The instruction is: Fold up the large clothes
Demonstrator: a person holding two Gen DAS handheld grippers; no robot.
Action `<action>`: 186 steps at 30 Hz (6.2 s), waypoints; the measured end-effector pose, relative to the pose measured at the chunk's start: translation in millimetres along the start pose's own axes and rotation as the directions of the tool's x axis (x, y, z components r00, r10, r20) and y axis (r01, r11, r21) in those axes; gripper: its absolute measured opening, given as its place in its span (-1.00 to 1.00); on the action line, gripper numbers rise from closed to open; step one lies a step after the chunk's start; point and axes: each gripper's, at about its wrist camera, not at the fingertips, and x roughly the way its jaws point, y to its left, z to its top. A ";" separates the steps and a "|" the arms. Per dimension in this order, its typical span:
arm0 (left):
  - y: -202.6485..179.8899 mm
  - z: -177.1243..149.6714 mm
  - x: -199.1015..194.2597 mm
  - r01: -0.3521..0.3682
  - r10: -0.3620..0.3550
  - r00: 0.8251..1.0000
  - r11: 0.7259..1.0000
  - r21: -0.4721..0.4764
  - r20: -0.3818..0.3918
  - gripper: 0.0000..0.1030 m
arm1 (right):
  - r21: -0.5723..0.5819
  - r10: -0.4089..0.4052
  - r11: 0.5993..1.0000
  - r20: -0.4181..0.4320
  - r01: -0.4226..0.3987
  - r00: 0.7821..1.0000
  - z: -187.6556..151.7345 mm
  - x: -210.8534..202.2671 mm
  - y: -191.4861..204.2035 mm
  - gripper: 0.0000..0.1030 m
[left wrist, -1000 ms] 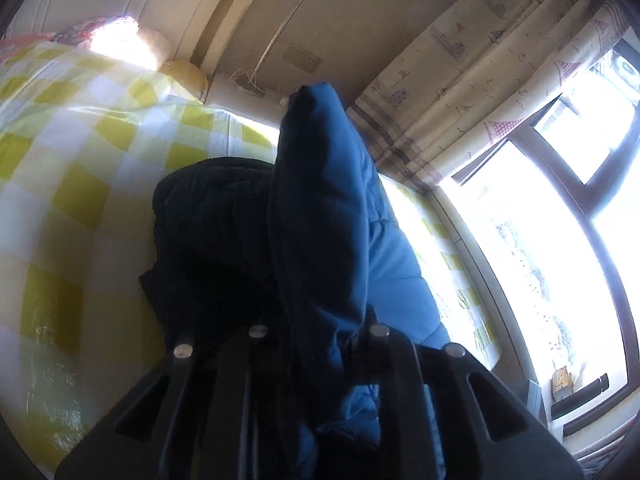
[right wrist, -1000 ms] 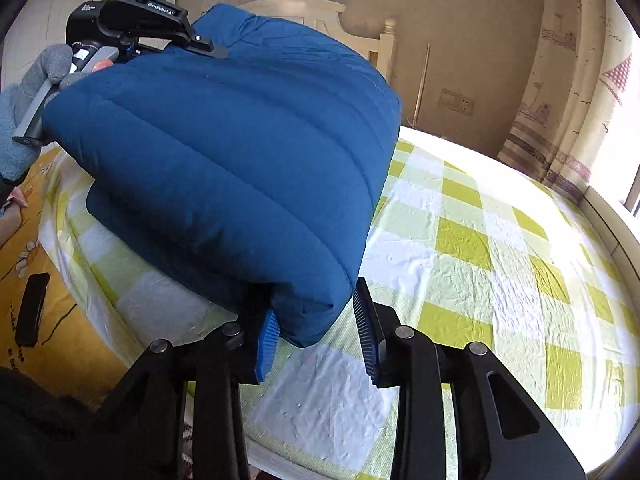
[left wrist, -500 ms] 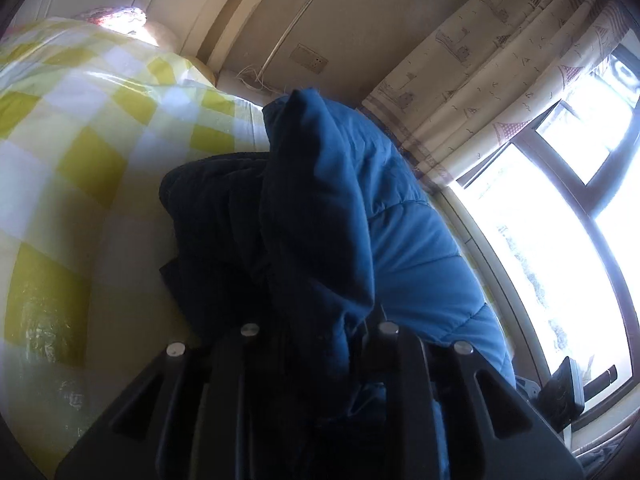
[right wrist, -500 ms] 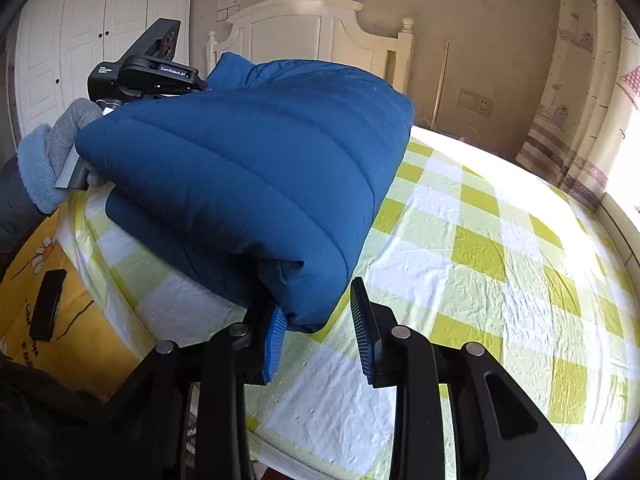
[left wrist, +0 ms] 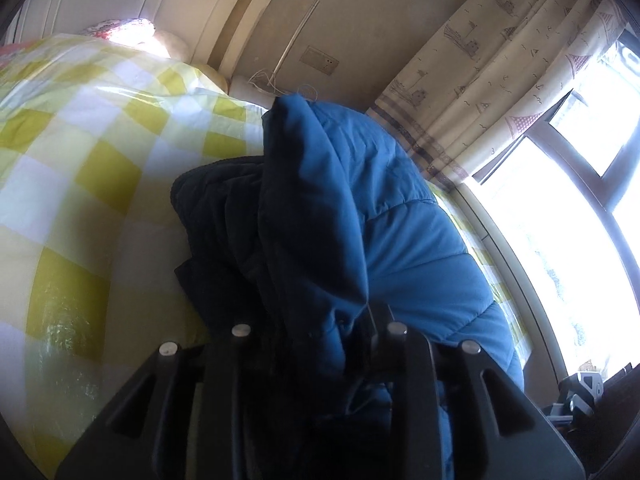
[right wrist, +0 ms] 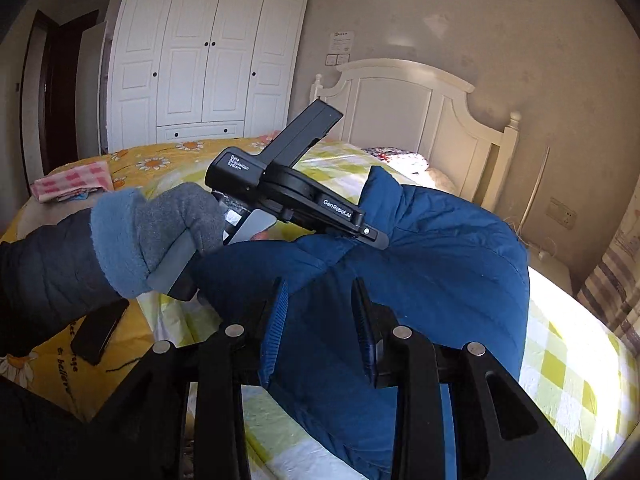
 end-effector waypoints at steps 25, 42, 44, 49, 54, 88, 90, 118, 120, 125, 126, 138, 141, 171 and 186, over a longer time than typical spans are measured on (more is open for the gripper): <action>-33.1 33.2 47.3 -0.402 0.397 0.913 0.915 0.039 0.097 0.13 | -0.085 0.144 0.984 -0.148 -0.158 0.978 3.6 26.5 3.0 -0.41; -27.8 29.8 42.8 -0.390 0.386 0.915 0.921 0.016 0.119 0.19 | 0.131 -0.056 0.986 -0.317 0.102 0.947 77.0 161.9 -248.2 -0.35; -24.5 30.3 41.8 -0.385 0.382 0.917 0.923 -0.003 0.117 0.20 | 0.216 0.031 0.974 -0.409 0.064 0.912 50.4 196.9 -256.9 -0.33; -15.3 28.9 43.5 -0.351 0.352 0.930 0.936 -0.032 0.104 0.27 | 0.183 0.007 0.980 -0.443 0.083 0.897 57.6 194.2 -251.5 -0.33; -12.8 27.2 43.0 -0.344 0.347 0.932 0.938 -0.043 0.106 0.30 | 0.208 0.066 0.978 -0.308 -0.001 0.949 99.9 180.4 -240.8 -0.33; 14.1 -63.8 6.3 0.199 -0.248 0.964 0.911 -0.360 -0.094 0.53 | 0.776 0.507 0.535 0.022 -0.334 0.862 -88.8 36.0 -194.8 0.75; 9.2 -65.5 3.0 0.211 -0.246 0.968 0.911 -0.355 -0.057 0.21 | 0.729 0.433 0.606 0.035 -0.319 0.901 -86.1 22.9 -188.2 0.55; -96.4 78.8 159.5 0.159 -0.145 0.986 0.963 -0.215 0.083 0.06 | 0.685 -0.290 0.665 -0.132 0.299 0.948 -89.5 -29.8 -339.7 0.74; -93.5 66.7 130.1 0.190 -0.148 0.971 0.955 -0.230 0.187 0.20 | 0.603 -0.333 0.738 -0.066 0.303 0.941 -65.0 -36.7 -310.8 0.74; -97.2 28.6 76.8 0.087 0.045 0.925 0.942 -0.324 0.378 0.40 | 0.380 -0.325 0.861 -0.100 0.338 0.940 -21.7 19.5 -249.2 0.75; -97.8 21.5 66.4 0.066 0.076 0.914 0.942 -0.330 0.399 0.47 | 0.334 -0.325 0.875 -0.128 0.350 0.937 -19.2 36.7 -240.7 0.75; -175.8 -35.7 -26.0 -0.368 0.312 0.825 0.929 0.029 0.472 0.95 | 0.185 -0.403 0.888 -0.123 0.420 0.907 -57.5 -43.2 -146.8 0.79; -202.2 -58.2 -33.9 -0.432 0.367 0.775 0.902 0.008 0.515 0.95 | 0.362 -0.469 0.825 0.012 0.433 0.883 -73.0 -104.2 -141.7 0.90; -271.5 -158.5 -17.7 -0.491 0.373 0.800 0.858 0.155 0.469 0.95 | 0.547 -0.608 0.669 0.012 0.504 0.794 -127.0 -182.2 -82.3 0.90; -271.0 -162.7 -15.9 -0.497 0.383 0.802 0.854 0.157 0.458 0.95 | 0.551 -0.608 0.669 0.019 0.499 0.794 -126.8 -184.1 -81.3 0.90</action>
